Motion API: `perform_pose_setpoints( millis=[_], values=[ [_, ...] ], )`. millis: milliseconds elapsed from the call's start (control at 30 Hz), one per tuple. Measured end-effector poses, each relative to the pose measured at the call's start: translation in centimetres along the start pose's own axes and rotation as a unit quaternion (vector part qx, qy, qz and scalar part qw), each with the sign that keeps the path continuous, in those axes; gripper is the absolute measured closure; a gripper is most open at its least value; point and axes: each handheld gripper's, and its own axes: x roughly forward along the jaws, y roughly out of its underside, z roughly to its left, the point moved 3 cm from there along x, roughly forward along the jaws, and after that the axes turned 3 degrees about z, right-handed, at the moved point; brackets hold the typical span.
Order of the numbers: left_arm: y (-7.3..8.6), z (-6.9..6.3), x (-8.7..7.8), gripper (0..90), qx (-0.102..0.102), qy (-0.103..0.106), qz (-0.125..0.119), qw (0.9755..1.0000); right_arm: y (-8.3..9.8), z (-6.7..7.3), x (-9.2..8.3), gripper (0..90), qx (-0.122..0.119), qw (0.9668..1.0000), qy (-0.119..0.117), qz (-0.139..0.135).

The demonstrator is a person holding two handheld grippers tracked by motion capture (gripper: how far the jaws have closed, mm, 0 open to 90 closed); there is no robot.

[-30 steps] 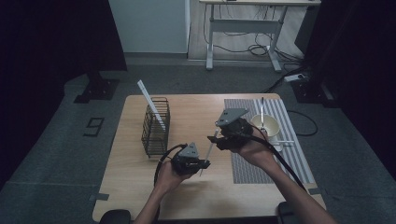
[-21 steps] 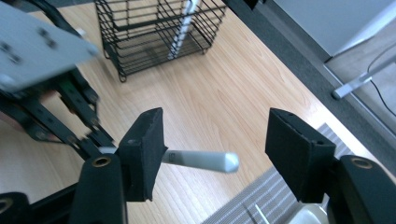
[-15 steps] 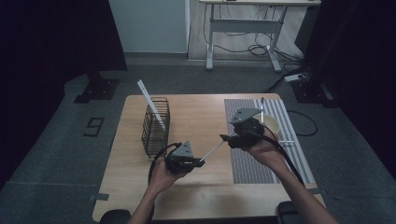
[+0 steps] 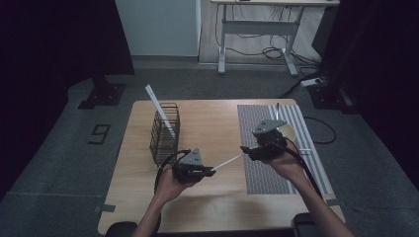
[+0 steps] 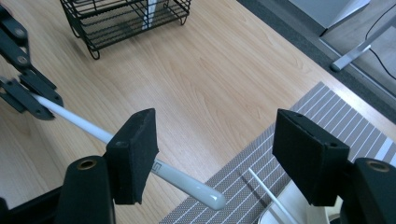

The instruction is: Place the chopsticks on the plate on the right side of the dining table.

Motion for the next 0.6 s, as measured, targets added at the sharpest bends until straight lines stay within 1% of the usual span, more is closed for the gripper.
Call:
perform_pose_setpoints(
  millis=[300, 400, 500, 600],
  values=[
    [-0.1, 0.2, -0.6, 85.5, 0.003, 0.005, -0.009, 0.9999, 1.8, -0.4, 1.0, 30.3, 0.013, 0.9999, 0.000, 0.008],
    [-0.1, 0.2, -0.7, 85.6, 0.001, 0.006, -0.012, 0.9999, 2.4, -0.4, 1.2, 30.3, 0.019, 0.9998, -0.002, 0.010],
    [-0.2, 0.3, -1.0, 85.7, -0.004, 0.008, -0.021, 0.9997, 3.0, -0.4, 1.5, 30.1, 0.020, 0.9996, -0.005, 0.018],
    [-0.3, 0.3, -1.1, 85.8, -0.001, 0.009, -0.019, 0.9998, 3.5, -0.3, 1.8, 30.1, 0.025, 0.9995, -0.009, 0.020]
  ],
)
